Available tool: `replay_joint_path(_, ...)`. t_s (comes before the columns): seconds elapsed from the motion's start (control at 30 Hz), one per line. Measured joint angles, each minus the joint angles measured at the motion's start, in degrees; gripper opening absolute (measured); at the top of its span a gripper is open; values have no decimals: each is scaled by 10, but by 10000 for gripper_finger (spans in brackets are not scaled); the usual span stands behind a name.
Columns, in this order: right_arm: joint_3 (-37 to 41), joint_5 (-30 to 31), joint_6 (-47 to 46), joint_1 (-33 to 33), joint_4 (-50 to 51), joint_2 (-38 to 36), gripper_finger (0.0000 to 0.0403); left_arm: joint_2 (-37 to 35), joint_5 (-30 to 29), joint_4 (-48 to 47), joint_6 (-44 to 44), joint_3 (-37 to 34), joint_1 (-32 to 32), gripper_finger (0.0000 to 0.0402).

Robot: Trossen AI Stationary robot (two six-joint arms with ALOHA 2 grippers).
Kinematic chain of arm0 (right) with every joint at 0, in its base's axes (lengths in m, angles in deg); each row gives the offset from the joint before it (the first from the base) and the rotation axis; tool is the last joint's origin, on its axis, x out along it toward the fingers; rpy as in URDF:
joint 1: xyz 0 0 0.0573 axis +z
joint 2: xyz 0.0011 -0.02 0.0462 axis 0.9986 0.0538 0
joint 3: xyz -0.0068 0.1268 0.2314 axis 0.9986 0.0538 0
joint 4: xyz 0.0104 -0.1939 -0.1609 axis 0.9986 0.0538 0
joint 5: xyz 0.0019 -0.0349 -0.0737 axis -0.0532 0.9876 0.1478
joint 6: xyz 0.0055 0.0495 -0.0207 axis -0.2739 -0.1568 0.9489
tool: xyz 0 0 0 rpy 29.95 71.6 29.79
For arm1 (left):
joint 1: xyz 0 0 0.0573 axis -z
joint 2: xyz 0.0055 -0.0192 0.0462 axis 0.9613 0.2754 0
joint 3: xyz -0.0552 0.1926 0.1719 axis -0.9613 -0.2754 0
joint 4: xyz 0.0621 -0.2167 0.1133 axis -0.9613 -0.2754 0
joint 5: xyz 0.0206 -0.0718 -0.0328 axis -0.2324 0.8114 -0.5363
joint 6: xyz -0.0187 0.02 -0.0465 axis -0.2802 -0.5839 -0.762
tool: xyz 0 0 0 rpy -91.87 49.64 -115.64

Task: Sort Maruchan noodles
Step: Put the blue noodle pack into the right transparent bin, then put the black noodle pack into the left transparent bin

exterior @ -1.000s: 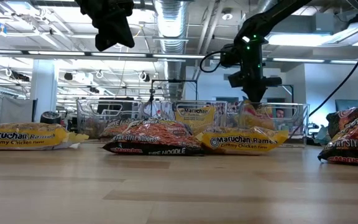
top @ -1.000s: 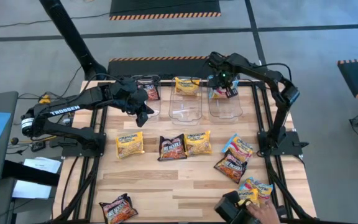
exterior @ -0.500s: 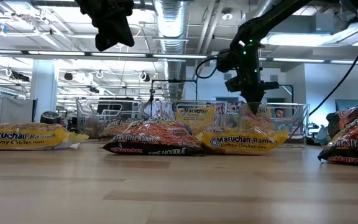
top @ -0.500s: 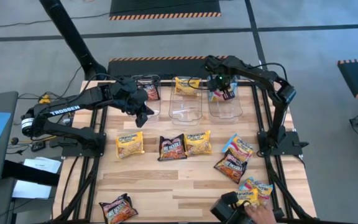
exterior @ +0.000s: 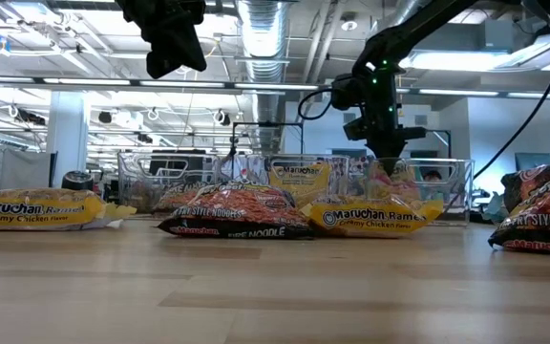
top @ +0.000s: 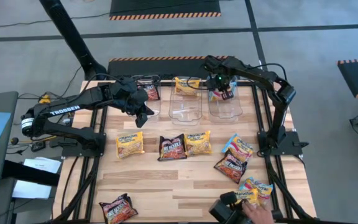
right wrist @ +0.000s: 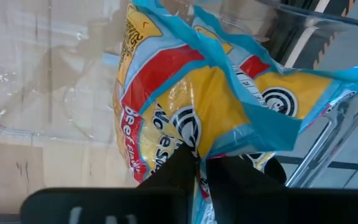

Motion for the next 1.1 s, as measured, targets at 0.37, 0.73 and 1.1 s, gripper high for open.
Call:
replay_joint_path(0.37,0,0,-46,3,25,0,79,0,11,0,3,0,0,0)
replay_joint_path(0.73,0,1,-105,3,26,0,79,0,29,0,-1,0,0,0)
replay_joint_path(1.1,0,4,-119,3,25,-20,79,0,28,0,-3,0,0,0)
